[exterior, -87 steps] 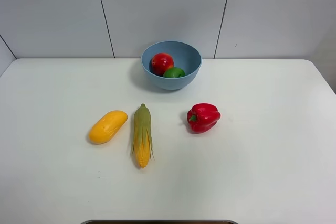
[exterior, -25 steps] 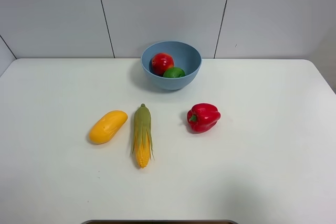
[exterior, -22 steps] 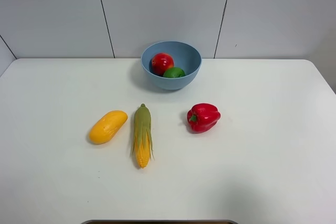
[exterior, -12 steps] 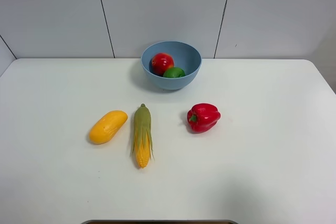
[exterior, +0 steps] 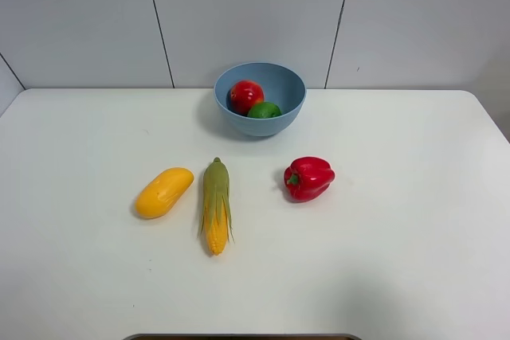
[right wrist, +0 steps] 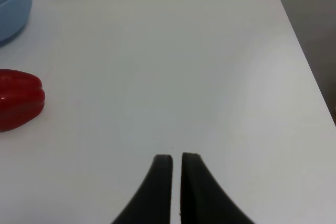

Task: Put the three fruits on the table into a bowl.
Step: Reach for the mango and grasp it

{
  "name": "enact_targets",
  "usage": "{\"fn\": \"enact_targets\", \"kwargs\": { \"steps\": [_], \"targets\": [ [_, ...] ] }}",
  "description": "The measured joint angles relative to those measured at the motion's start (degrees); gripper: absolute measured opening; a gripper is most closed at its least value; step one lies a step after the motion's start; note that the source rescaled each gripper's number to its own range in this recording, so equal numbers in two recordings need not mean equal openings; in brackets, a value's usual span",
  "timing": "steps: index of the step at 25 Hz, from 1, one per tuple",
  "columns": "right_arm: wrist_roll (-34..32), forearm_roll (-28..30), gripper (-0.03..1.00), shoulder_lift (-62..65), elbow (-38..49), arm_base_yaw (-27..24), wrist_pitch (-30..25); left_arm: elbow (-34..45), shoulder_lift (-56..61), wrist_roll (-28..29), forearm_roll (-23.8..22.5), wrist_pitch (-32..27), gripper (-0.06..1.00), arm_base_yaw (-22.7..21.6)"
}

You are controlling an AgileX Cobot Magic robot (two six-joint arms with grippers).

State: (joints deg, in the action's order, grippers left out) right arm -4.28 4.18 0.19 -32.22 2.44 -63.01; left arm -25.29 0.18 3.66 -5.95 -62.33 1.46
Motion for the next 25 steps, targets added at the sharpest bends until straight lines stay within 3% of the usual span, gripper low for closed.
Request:
{"fn": "enact_targets", "kwargs": {
  "steps": [17,25],
  "targets": [
    [0.00,0.00,0.00,0.00,0.00,0.00,0.00,0.00,0.00,-0.50,-0.33,0.00,0.00,0.00],
    [0.00,0.00,0.00,0.00,0.00,0.00,0.00,-6.92,-7.02,-9.04,4.43,-1.57,0.00,0.00]
  ]
}}
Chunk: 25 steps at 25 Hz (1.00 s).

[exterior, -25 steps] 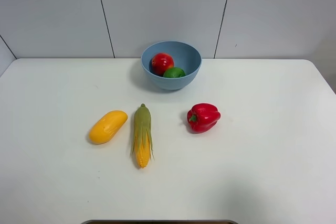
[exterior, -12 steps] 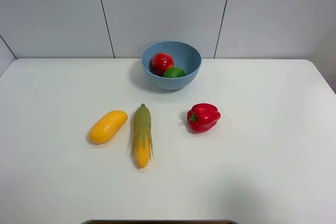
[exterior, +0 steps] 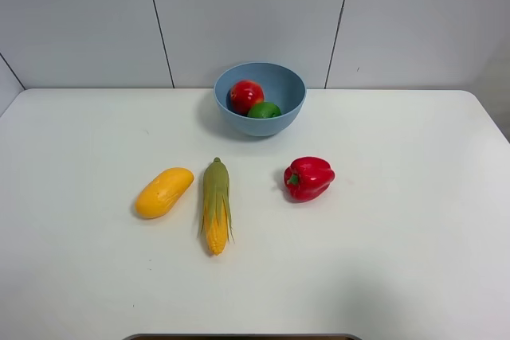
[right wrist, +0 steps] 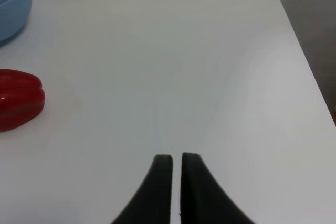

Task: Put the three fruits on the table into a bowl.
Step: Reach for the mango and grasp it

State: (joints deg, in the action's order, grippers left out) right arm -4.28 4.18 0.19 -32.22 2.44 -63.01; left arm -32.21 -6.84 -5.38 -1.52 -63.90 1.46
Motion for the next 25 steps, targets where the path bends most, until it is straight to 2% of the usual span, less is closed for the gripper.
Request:
{"fn": "enact_targets", "kwargs": {
  "steps": [10,16,19,25],
  "targets": [
    [0.00,0.00,0.00,0.00,0.00,0.00,0.00,-13.25,-22.08,-2.70,2.38,1.58,0.00,0.00],
    [0.00,0.00,0.00,0.00,0.00,0.00,0.00,-20.96,-35.98,-10.28,6.73,0.85,0.08,0.00],
    [0.00,0.00,0.00,0.00,0.00,0.00,0.00,-23.29,-40.84,-13.66,7.61,-0.94,0.24,0.00],
    [0.00,0.00,0.00,0.00,0.00,0.00,0.00,-27.26,-49.19,-14.95,7.28,-1.49,0.87,0.00]
  ]
}}
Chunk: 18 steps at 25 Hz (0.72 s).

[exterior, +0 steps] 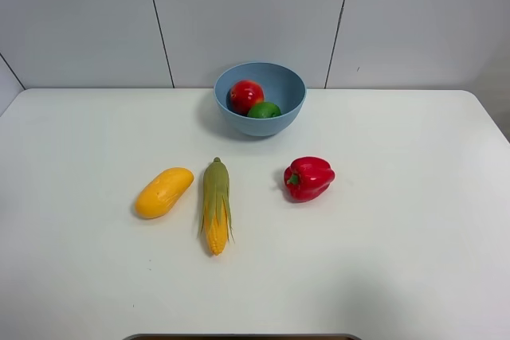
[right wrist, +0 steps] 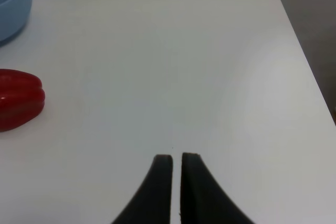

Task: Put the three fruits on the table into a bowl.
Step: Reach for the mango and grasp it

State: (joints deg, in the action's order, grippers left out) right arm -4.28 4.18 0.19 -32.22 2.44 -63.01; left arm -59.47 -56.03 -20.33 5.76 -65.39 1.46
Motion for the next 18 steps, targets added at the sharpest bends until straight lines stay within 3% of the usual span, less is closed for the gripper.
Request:
{"fn": "enact_targets", "kwargs": {
  "steps": [3,10,14,18],
  "targets": [
    [0.00,0.00,0.00,0.00,0.00,0.00,0.00,-2.93,-4.35,-0.53,-1.84,-1.30,0.98,0.85],
    [0.00,0.00,0.00,0.00,0.00,0.00,0.00,-9.90,-15.10,-2.81,-6.97,-3.88,1.00,11.64],
    [0.00,0.00,0.00,0.00,0.00,0.00,0.00,-11.27,-20.26,-5.98,-6.70,-3.88,1.00,17.70],
    [0.00,0.00,0.00,0.00,0.00,0.00,0.00,-11.27,-24.66,-6.88,-5.17,-3.34,1.00,20.50]
  ]
}}
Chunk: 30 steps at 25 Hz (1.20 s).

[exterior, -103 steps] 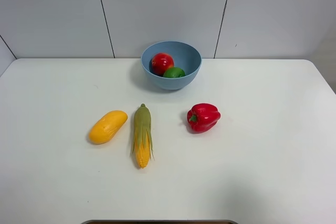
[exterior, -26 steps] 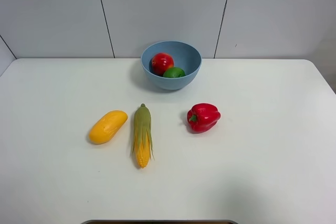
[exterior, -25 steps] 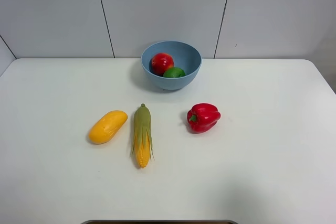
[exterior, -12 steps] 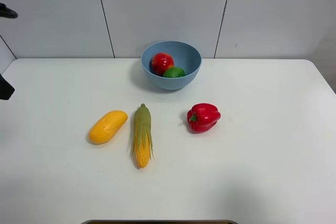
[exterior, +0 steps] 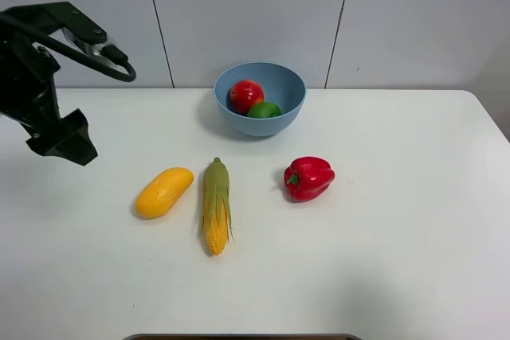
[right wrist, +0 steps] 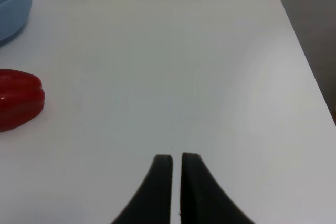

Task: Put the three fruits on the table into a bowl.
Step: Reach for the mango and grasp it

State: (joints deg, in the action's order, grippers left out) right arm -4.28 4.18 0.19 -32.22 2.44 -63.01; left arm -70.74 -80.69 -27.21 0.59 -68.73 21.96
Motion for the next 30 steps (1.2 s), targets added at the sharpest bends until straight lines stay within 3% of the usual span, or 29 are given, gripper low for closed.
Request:
{"fn": "enact_targets", "kwargs": {
  "steps": [9,18,30],
  "targets": [
    [0.00,0.00,0.00,0.00,0.00,0.00,0.00,0.00,-6.31,-0.04,2.01,2.16,1.00,0.42],
    [0.00,0.00,0.00,0.00,0.00,0.00,0.00,-0.01,-9.59,0.62,2.46,15.02,1.00,0.42],
    [0.00,0.00,0.00,0.00,0.00,0.00,0.00,-0.30,-18.90,4.55,2.86,18.41,1.00,1.12]
  ]
}}
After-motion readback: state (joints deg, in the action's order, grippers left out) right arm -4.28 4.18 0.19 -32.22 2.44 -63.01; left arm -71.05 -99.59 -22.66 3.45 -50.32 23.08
